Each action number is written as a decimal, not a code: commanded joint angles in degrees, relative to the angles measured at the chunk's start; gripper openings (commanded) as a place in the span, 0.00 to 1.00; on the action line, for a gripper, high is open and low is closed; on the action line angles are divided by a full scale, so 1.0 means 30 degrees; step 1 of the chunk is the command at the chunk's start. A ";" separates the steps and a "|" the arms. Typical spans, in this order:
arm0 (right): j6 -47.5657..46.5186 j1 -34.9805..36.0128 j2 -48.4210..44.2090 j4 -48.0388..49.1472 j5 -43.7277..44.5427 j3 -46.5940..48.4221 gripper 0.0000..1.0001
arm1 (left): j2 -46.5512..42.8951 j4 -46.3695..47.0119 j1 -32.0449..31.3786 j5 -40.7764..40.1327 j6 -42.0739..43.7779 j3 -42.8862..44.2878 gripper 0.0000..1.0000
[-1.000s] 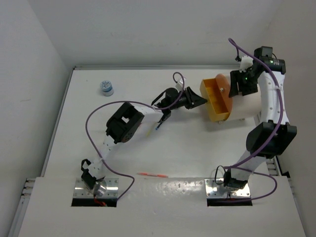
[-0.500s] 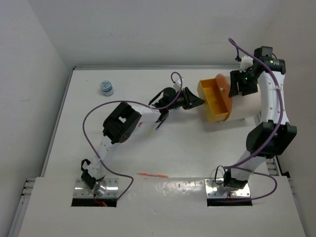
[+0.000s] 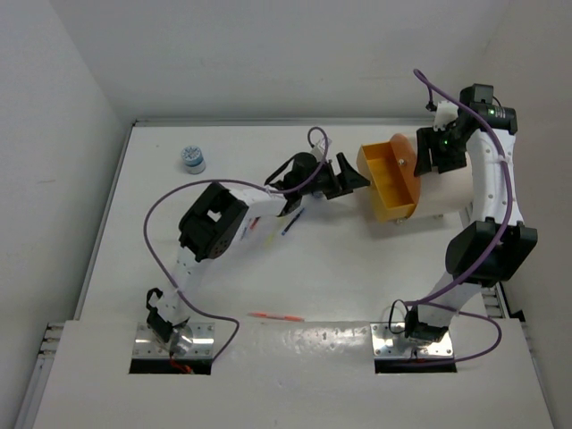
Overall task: Sort the stationery into containers
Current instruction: Open the drawer in the storage box, then pick up the stationery from the center of the board, then place the stationery in the drawer, then pick up the stationery from the center of the board.
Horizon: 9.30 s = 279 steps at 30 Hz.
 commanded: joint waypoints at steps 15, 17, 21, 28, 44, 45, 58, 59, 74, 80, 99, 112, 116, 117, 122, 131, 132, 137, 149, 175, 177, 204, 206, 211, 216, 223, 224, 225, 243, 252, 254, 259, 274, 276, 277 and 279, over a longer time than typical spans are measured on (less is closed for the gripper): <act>0.0611 -0.0171 0.0764 -0.2830 -0.0144 -0.1915 0.55 | -0.6910 -1.0379 0.6855 1.2865 1.1489 0.2810 1.00; 0.0582 -0.0170 0.0794 -0.2830 -0.0174 -0.2001 0.55 | -0.5133 -1.7457 0.7918 1.1600 1.5980 0.6470 1.00; 0.0524 -0.0170 0.0648 -0.2714 -0.0116 -0.2439 0.55 | -0.0933 -2.9435 0.5790 0.4072 2.6482 1.6926 1.00; 0.0524 -0.0141 0.0530 -0.2801 0.0031 -0.2149 0.55 | -0.3588 -2.5938 0.5312 0.1685 2.5466 1.1959 1.00; 0.0553 -0.0112 0.0706 -0.2801 -0.0087 -0.2148 0.55 | 0.0358 -2.6459 0.2211 -0.4263 2.9440 1.4267 0.98; 0.0582 -0.0112 0.0764 -0.2830 -0.0115 -0.2148 0.55 | 0.0388 -2.6223 0.2123 -0.4233 2.9440 1.4063 0.98; 0.0407 -0.0112 0.0853 -0.3181 -0.0321 -0.1973 0.55 | 0.2203 -2.3233 0.1800 -0.1860 2.6774 1.3533 0.94; 0.0435 -0.0112 0.0881 -0.3211 -0.0292 -0.1944 0.55 | 0.2379 -2.3204 0.1771 -0.1830 2.6745 1.3649 0.94; 0.0377 -0.0112 0.0970 -0.3328 -0.0233 -0.1738 0.55 | 0.3230 -2.2090 0.1594 -0.2152 2.5426 1.3182 0.60; 0.0289 -0.0083 0.0969 -0.3416 -0.0145 -0.1767 0.55 | 0.3288 -2.2939 0.1566 -0.2298 2.5952 1.3094 0.65; 0.0231 -0.0112 0.0882 -0.3504 -0.0145 -0.1797 0.55 | 0.1360 -2.1275 0.1770 -0.0809 2.4346 1.2423 0.36; 0.0377 -0.0112 0.0824 -0.3416 -0.0467 -0.1680 0.55 | -0.4794 -1.9892 0.1624 -0.0980 2.2468 1.4291 0.20; 0.0377 -0.0083 0.0794 -0.3416 -0.0526 -0.1709 0.55 | -0.5236 -1.9862 0.1011 -0.0397 2.2321 1.4937 0.20; 0.0348 -0.0083 0.0823 -0.3445 -0.0497 -0.1680 0.55 | -0.5150 -1.9893 0.0864 -0.0366 2.1740 1.5288 0.19; 0.0377 -0.0083 0.0765 -0.3475 -0.0526 -0.1650 0.55 | -0.4652 -1.9602 -0.0835 -0.0424 2.1910 1.5350 0.18; 0.0406 -0.0083 0.0764 -0.3446 -0.0760 -0.1738 0.55 | -0.3743 -1.9337 -0.2858 -0.0336 2.1969 1.5790 0.15; 0.0377 -0.0083 0.0822 -0.3474 -0.0789 -0.1767 0.55 | -0.3685 -1.9336 -0.3061 -0.0336 2.1969 1.5586 0.15; 0.0348 -0.0083 0.0735 -0.3475 -0.0760 -0.1738 0.55 | -0.3450 -1.8869 -0.3532 -0.0277 2.1910 1.4298 0.14; 0.0172 -0.0112 0.0676 -0.3533 -0.0789 -0.1826 0.55 | -0.1781 -1.7755 -0.3766 -0.0102 2.1676 1.4148 0.14; -0.0063 -0.0083 0.0706 -0.3270 -0.0848 -0.2382 0.55 | -0.0052 -1.7462 -0.4030 -0.0775 2.2057 1.4324 0.38; -0.0062 -0.0112 0.0706 -0.3270 -0.0819 -0.2412 0.55 | 0.0007 -1.7315 -0.4030 -0.1184 2.2057 1.4353 0.40; -0.0063 -0.0083 0.0940 -0.3474 -0.0613 -0.2003 0.55 | -0.5995 -2.0034 -0.0404 -0.2649 2.0389 1.4211 0.88; -0.0121 -0.0083 0.0940 -0.3533 -0.0643 -0.1914 0.55 | -0.7400 -2.1611 0.1851 -0.2709 2.0415 1.3392 0.88; -0.0180 -0.0083 0.0853 -0.3504 -0.0643 -0.2119 0.55 | -0.8371 -2.7237 0.7825 -0.3293 2.3285 1.2394 0.95; -0.0180 -0.0112 0.0589 -0.3212 -0.0730 -0.2704 0.55 | -1.0385 -2.7457 1.3243 -0.2797 2.4867 0.6338 1.00; -0.0151 -0.0083 0.0588 -0.3065 -0.0673 -0.3115 0.55 | -0.8493 -2.6482 1.5830 -0.3971 2.6334 0.4801 1.00; -0.0179 -0.0112 0.0618 -0.3094 -0.0643 -0.2941 0.55 | -0.8025 -2.6601 1.6036 -0.3650 2.6363 0.5238 1.00; -0.0151 -0.0083 0.0647 -0.3181 -0.0643 -0.2852 0.55 | -0.7208 -2.6776 1.6444 -0.3125 2.6276 0.5532 1.00; -0.0238 -0.0083 0.1028 -0.3474 -0.0028 -0.2295 0.55 | -0.1313 -2.5051 1.5775 -0.2533 2.5485 0.9108 1.00; -0.0150 -0.0083 0.1320 -0.3650 0.0001 -0.1797 0.55 | 0.0681 -2.4230 1.5306 -0.2856 2.5045 1.0399 0.99; -0.0180 -0.0083 0.1350 -0.3708 0.0089 -0.1680 0.55 | 0.0827 -2.4083 1.5218 -0.3002 2.4987 1.0428 0.96; -0.0238 -0.0083 0.1380 -0.3709 0.0118 -0.1680 0.55 | 0.0770 -2.3906 1.5159 -0.3616 2.5045 1.0399 0.80; -0.0209 0.0034 0.1526 -0.3884 -0.0233 -0.1152 0.55 | -0.4442 -2.1516 1.1736 0.4319 2.5786 0.8353 0.18; -0.0209 0.0122 0.1468 -0.3885 -0.0262 -0.1181 0.55 | -0.5231 -2.0047 1.0422 0.5631 2.4733 0.7706 0.17; -0.0209 0.0180 0.1468 -0.3885 -0.0233 -0.1210 0.54 | -0.5382 -1.9285 0.9949 0.6017 2.4056 0.7442 0.17; -0.0180 0.0239 0.1468 -0.3856 -0.0262 -0.1240 0.55 | -0.5587 -1.6767 0.8460 0.6429 2.2353 0.6797 0.17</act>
